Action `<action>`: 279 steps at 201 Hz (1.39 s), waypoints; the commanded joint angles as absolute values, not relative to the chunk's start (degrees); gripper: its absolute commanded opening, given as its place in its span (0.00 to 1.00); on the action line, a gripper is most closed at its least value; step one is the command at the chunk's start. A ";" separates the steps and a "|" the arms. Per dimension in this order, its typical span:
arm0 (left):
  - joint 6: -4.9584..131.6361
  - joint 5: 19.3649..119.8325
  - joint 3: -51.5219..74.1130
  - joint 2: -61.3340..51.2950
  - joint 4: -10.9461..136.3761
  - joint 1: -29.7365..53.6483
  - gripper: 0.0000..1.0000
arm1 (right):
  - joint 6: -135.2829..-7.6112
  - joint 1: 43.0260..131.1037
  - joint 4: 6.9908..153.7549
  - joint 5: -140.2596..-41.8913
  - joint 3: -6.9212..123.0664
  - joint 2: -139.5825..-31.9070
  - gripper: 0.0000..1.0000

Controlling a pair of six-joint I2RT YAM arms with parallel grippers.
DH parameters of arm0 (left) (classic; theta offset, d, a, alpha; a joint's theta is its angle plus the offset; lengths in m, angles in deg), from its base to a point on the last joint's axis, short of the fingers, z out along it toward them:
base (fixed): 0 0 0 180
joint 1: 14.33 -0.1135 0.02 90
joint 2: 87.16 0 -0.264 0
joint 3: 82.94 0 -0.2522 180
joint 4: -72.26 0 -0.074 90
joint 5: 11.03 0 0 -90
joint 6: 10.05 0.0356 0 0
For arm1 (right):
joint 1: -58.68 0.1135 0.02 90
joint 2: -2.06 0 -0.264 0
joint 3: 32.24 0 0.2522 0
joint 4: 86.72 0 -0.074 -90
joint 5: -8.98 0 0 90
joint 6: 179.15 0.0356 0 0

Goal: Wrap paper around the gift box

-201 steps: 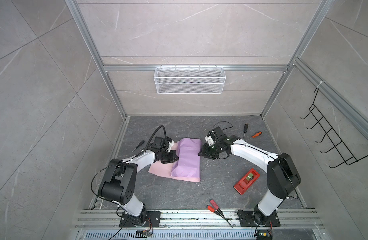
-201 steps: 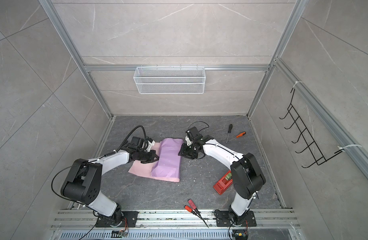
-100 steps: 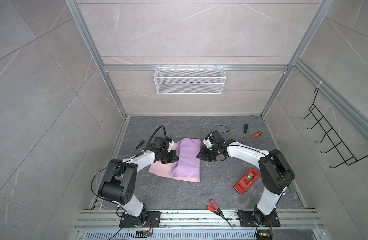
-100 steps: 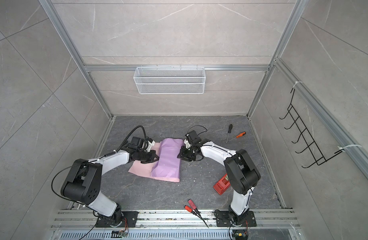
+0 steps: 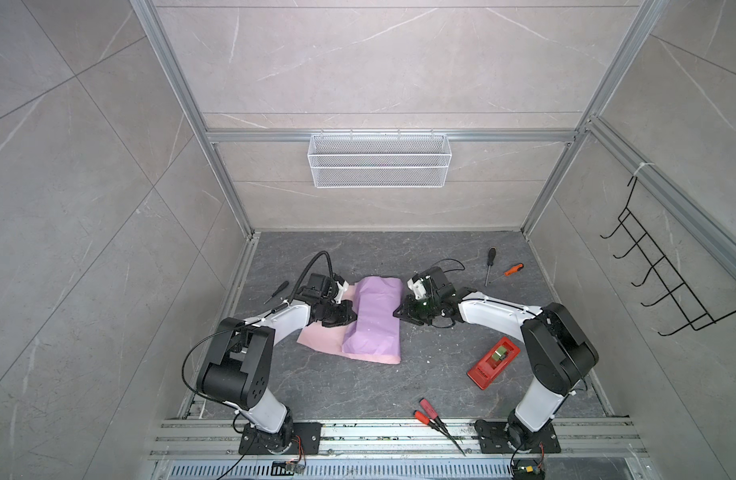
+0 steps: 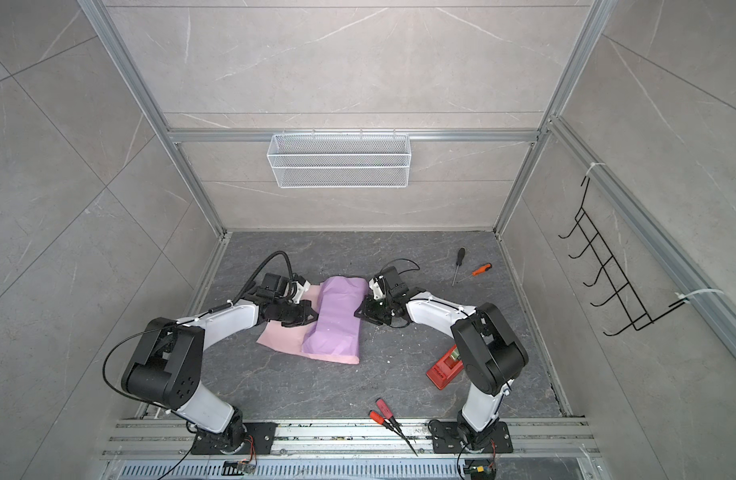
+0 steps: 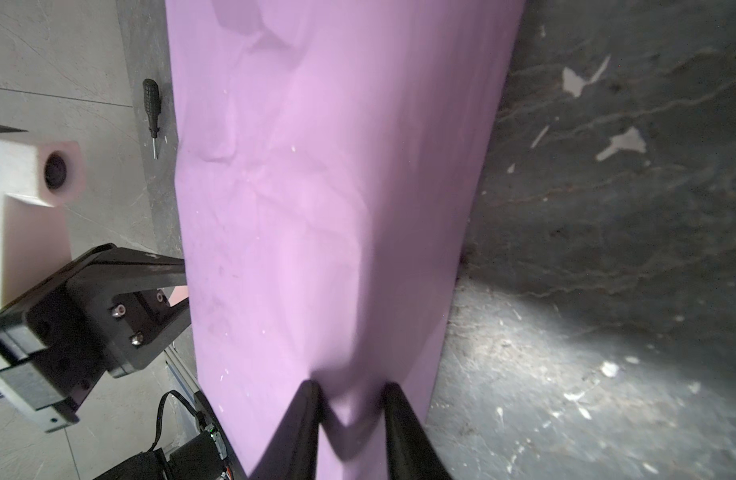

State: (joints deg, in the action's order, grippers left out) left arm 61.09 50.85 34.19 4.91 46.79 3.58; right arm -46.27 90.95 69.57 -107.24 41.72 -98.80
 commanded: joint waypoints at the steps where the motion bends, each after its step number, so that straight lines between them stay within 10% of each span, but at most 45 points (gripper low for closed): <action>1: 61.05 54.10 34.61 4.04 44.79 3.60 0.00 | -46.52 91.73 56.46 -101.82 37.05 -103.68 0.28; 174: 66.10 64.29 30.32 -4.82 37.14 -14.32 0.52 | -47.52 91.39 53.95 -100.27 37.94 -103.87 0.27; 279: 61.36 74.32 36.66 -4.89 31.66 -15.85 0.57 | -47.91 91.37 53.33 -100.01 38.74 -104.07 0.27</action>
State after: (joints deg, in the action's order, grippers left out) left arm 63.59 71.44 37.19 -3.48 33.68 -15.42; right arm -46.49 90.95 68.23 -106.78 42.51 -98.87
